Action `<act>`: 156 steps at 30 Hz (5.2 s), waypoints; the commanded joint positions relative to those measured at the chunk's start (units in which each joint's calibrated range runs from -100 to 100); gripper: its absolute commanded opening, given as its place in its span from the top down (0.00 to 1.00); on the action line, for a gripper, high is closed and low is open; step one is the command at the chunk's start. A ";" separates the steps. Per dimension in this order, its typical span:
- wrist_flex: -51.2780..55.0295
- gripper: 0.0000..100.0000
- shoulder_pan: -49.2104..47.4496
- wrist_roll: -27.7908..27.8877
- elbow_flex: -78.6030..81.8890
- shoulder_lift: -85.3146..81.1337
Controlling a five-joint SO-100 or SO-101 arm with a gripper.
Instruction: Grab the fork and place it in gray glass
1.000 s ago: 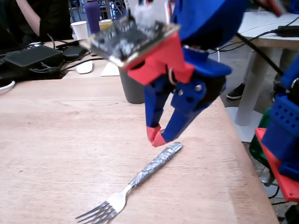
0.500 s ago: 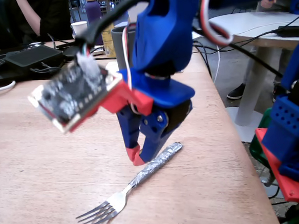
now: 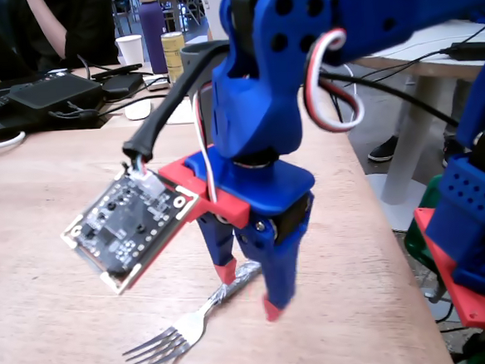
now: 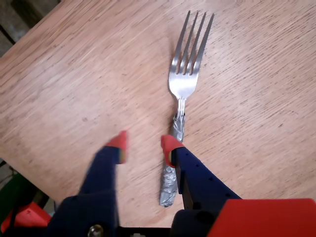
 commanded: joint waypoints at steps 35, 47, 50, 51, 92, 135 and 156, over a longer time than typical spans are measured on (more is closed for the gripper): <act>-0.95 0.61 15.85 0.29 -11.55 18.30; -5.72 0.66 11.62 0.39 -11.36 22.93; -5.72 0.93 11.62 0.39 -11.36 22.93; -5.80 1.00 11.62 0.39 -11.36 22.93; 0.44 1.00 19.58 -12.70 2.98 -14.98; -53.25 1.00 60.52 -12.65 -15.52 -8.89; -52.84 0.95 54.77 -12.16 -4.28 -12.92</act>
